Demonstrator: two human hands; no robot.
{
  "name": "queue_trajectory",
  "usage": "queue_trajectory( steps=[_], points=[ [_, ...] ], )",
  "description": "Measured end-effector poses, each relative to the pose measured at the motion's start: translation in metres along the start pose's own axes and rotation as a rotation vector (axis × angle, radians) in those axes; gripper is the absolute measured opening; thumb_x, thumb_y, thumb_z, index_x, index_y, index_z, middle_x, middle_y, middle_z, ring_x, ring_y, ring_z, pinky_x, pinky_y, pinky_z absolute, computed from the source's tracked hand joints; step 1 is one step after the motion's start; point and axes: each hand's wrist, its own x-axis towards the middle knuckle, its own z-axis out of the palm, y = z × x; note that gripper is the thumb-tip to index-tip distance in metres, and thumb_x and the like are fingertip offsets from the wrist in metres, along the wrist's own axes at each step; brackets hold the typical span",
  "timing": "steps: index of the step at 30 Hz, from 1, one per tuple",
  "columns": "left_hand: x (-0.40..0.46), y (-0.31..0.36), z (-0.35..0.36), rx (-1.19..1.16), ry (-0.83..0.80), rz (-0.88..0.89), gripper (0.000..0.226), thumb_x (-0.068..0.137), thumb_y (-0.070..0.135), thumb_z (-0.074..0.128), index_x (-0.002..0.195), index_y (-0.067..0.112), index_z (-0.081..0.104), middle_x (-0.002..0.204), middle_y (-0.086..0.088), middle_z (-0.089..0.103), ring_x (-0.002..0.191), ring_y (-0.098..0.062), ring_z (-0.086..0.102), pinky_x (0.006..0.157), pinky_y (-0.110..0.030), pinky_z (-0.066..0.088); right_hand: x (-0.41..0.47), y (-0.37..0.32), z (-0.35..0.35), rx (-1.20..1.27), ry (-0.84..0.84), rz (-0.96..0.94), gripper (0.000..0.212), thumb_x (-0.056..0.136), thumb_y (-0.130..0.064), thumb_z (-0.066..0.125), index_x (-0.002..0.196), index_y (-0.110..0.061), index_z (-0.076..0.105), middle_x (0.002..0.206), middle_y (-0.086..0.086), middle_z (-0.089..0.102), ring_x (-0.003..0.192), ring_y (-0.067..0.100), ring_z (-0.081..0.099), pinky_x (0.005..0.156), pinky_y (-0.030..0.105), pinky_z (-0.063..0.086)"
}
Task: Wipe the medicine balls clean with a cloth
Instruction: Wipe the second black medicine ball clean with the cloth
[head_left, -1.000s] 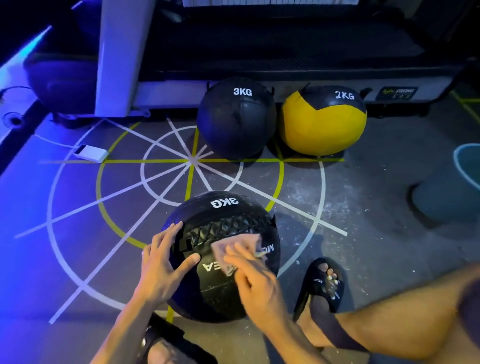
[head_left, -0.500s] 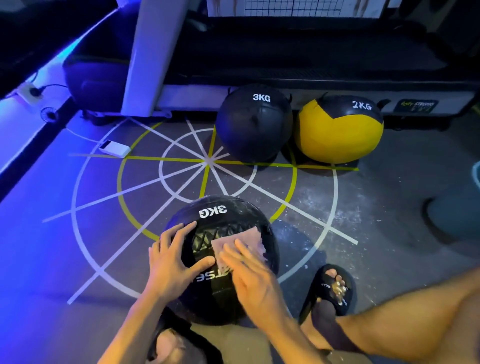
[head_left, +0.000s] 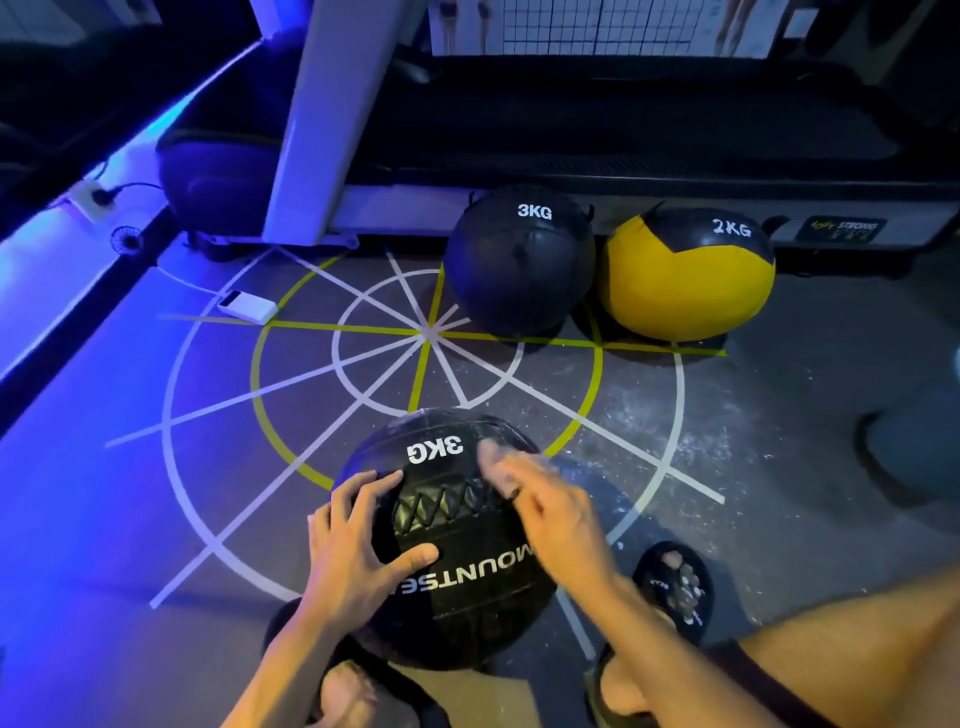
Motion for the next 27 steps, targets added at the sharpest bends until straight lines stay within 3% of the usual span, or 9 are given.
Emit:
queue_trajectory(
  steps=[2,4,7,10,14,17,22,25,27],
  points=[
    [-0.004,0.000,0.002,-0.003,0.007,-0.003,0.092,0.063,0.096,0.058,0.144,0.056,0.035,0.143,0.025,0.026,0.132,-0.019,0.028,0.112,-0.040,0.025,0.011,0.016,-0.012,-0.022,0.068,0.288,0.027,0.106,-0.025,0.054,0.090,-0.043,0.066,0.060,-0.012,0.058,0.049,0.004,0.051,0.048,0.021,0.039],
    [-0.005,0.003,0.006,-0.005,0.012,0.004,0.093,0.064,0.096,0.057,0.145,0.055,0.035,0.145,0.024,0.026,0.133,-0.019,0.027,0.113,-0.041,0.025,0.011,0.010,-0.001,-0.025,0.133,0.336,0.030,0.104,-0.017,0.056,0.103,-0.044,0.069,0.072,-0.008,0.065,0.048,0.006,0.048,0.046,0.019,0.040],
    [-0.004,0.001,0.009,0.010,0.035,0.008,0.096,0.065,0.096,0.056,0.148,0.051,0.037,0.146,0.024,0.025,0.134,-0.019,0.029,0.114,-0.040,0.024,-0.007,-0.033,0.029,0.046,0.082,0.051,0.040,0.095,0.001,0.058,0.119,-0.026,0.073,0.131,-0.001,0.068,0.104,0.003,0.070,0.088,0.017,0.056],
    [-0.006,-0.002,0.007,0.029,0.029,0.013,0.097,0.065,0.097,0.055,0.148,0.050,0.038,0.147,0.023,0.027,0.136,-0.020,0.030,0.112,-0.036,0.020,-0.018,-0.046,0.032,-0.012,-0.107,-0.367,0.041,0.091,0.003,0.053,0.122,-0.017,0.072,0.139,0.001,0.065,0.135,0.010,0.054,0.116,0.029,0.040],
    [-0.006,0.001,0.009,0.013,0.037,0.007,0.092,0.066,0.096,0.056,0.146,0.055,0.035,0.150,0.021,0.028,0.138,-0.020,0.028,0.114,-0.036,0.020,0.012,-0.007,-0.010,-0.020,-0.079,-0.020,0.031,0.103,-0.005,0.053,0.120,-0.023,0.072,0.106,-0.016,0.073,0.073,-0.019,0.060,0.063,0.008,0.050],
    [-0.006,0.005,0.014,-0.013,0.026,0.005,0.092,0.067,0.095,0.057,0.147,0.057,0.033,0.150,0.024,0.024,0.139,-0.021,0.025,0.117,-0.042,0.024,0.017,0.010,-0.013,-0.090,0.044,0.302,0.033,0.100,-0.007,0.056,0.123,-0.025,0.072,0.079,-0.010,0.069,0.044,-0.005,0.049,0.046,0.013,0.041],
    [-0.001,0.002,0.017,0.000,0.058,0.043,0.091,0.069,0.090,0.060,0.148,0.051,0.037,0.148,0.023,0.027,0.136,-0.016,0.028,0.118,-0.047,0.027,-0.018,-0.043,0.033,0.005,-0.133,-0.371,0.035,0.091,-0.004,0.052,0.116,-0.017,0.073,0.130,-0.001,0.069,0.125,0.011,0.062,0.110,0.030,0.046],
    [-0.001,-0.001,0.011,-0.012,0.046,0.019,0.094,0.066,0.094,0.058,0.147,0.052,0.039,0.148,0.023,0.028,0.134,-0.017,0.028,0.115,-0.041,0.026,-0.005,-0.033,0.025,-0.041,-0.153,-0.476,0.036,0.092,-0.005,0.052,0.120,-0.013,0.074,0.132,0.002,0.069,0.129,0.015,0.061,0.113,0.030,0.044],
    [-0.001,0.002,0.010,-0.019,0.040,0.004,0.093,0.064,0.095,0.059,0.146,0.055,0.038,0.147,0.025,0.026,0.133,-0.018,0.026,0.115,-0.041,0.027,0.009,-0.019,0.010,0.037,-0.117,-0.230,0.031,0.099,-0.005,0.054,0.118,-0.020,0.073,0.123,-0.006,0.073,0.109,0.002,0.068,0.093,0.021,0.055]
  ],
)
